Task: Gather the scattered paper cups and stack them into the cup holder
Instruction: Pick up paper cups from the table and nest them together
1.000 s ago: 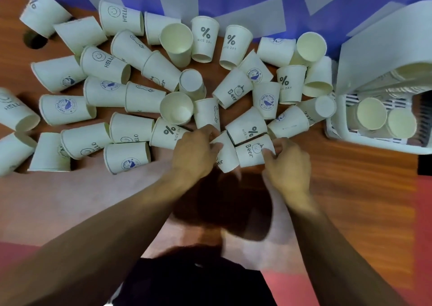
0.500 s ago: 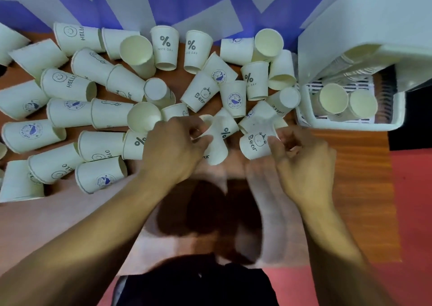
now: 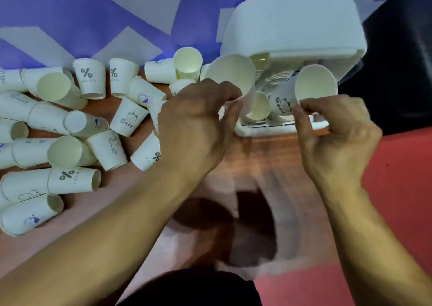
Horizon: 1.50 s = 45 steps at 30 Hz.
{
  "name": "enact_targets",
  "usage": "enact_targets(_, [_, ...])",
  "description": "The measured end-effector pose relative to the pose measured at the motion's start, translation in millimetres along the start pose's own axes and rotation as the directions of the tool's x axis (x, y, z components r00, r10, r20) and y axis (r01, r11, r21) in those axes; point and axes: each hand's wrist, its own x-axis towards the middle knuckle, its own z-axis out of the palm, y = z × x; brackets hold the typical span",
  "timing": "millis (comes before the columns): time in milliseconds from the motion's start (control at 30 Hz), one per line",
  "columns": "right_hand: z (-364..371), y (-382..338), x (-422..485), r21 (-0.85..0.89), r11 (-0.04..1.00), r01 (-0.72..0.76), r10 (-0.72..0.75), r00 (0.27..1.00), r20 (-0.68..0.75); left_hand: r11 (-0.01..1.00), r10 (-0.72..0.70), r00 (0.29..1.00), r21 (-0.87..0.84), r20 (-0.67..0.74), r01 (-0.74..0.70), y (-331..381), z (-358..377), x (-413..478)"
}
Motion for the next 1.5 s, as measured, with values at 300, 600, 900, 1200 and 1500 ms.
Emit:
enact_targets(300, [29.0,60.1,12.5,0.037,0.999,-0.006,0.007,1.000,-0.016,0.999,0.037,0.997,0.018,0.070,-0.039,5.4,70.1,13.6])
enact_targets(600, [52.3,90.7,5.9,0.010,1.000,0.003,-0.003,0.998,0.067,0.986,0.103,0.966,0.105,0.238,-0.131,-10.4,99.3,6.9])
enact_targets(900, [72.9,97.8,-8.1,0.037,0.999,-0.035,0.031,0.993,0.115,0.970,0.100,0.936,0.177,0.336,-0.167,-28.0,120.2,-1.5])
enact_targets(1200, [93.9,99.0,-12.8,-0.036,0.999,-0.027,0.034,0.981,0.193,0.972,0.056,0.912,0.187,0.407,-0.143,-39.4,133.4,-6.4])
enact_targets(1500, [106.9,102.2,-9.3,0.009,0.999,-0.054,0.051,0.973,0.223,0.961,0.020,0.896,0.239,0.443,-0.139,-43.1,140.0,-5.5])
